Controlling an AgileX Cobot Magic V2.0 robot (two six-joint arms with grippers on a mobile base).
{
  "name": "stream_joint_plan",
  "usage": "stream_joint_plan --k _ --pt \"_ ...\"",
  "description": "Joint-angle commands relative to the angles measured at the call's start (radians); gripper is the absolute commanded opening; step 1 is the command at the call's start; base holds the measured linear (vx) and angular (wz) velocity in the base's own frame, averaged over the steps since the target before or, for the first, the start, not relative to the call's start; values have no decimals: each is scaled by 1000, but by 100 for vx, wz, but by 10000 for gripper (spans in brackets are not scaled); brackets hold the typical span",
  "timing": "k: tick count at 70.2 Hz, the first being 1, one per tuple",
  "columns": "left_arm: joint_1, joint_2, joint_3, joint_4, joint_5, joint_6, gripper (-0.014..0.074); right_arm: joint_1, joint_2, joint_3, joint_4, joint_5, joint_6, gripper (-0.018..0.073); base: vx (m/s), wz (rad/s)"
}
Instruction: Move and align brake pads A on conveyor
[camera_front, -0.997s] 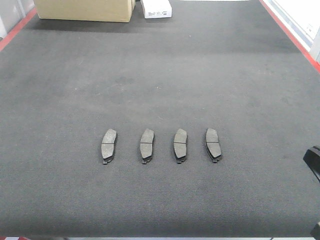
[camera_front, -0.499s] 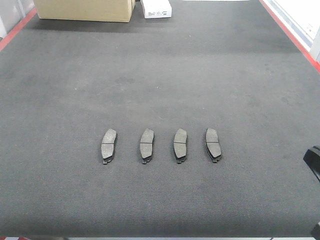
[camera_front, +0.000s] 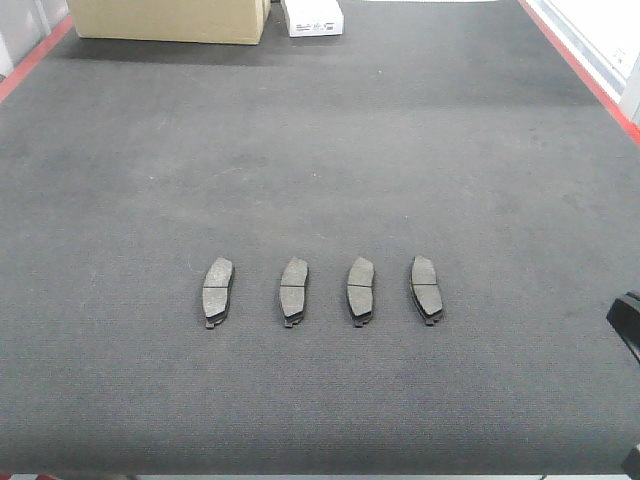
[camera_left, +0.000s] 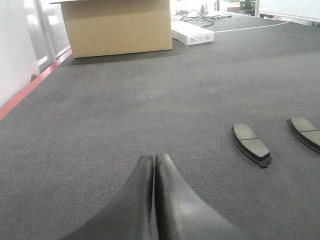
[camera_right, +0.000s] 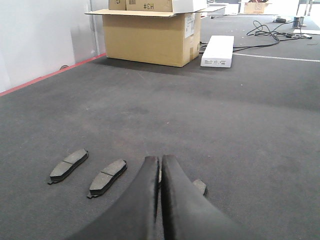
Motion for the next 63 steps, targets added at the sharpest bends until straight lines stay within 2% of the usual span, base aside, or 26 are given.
stream_joint_plan --k 1,20,27,35,50,56,63 --pt "3 -14 -19 -2 -78 -9 -6 -2 6 -25 -7 -78 -9 -6 0 0" --pt "3 -14 -19 -2 -78 -9 -6 -12 3 6 -22 -113 -30 -6 0 0" --pt "3 -14 -19 -2 -77 -9 -6 -89 -17 71 29 -168 -71 -6 0 0" --pt "3 -14 -19 -2 -77 -9 -6 -213 -108 158 80 -197 -76 -6 0 0" --pt "3 -14 -19 -2 -77 -9 -6 -443 -339 318 90 -181 -76 -6 0 0" --pt "3 -14 -19 -2 -77 -9 -6 -480 -386 379 94 -184 -76 -6 0 0" --pt "3 -14 -19 -2 -75 -9 -6 -480 -381 416 94 -182 -75 -6 0 0"
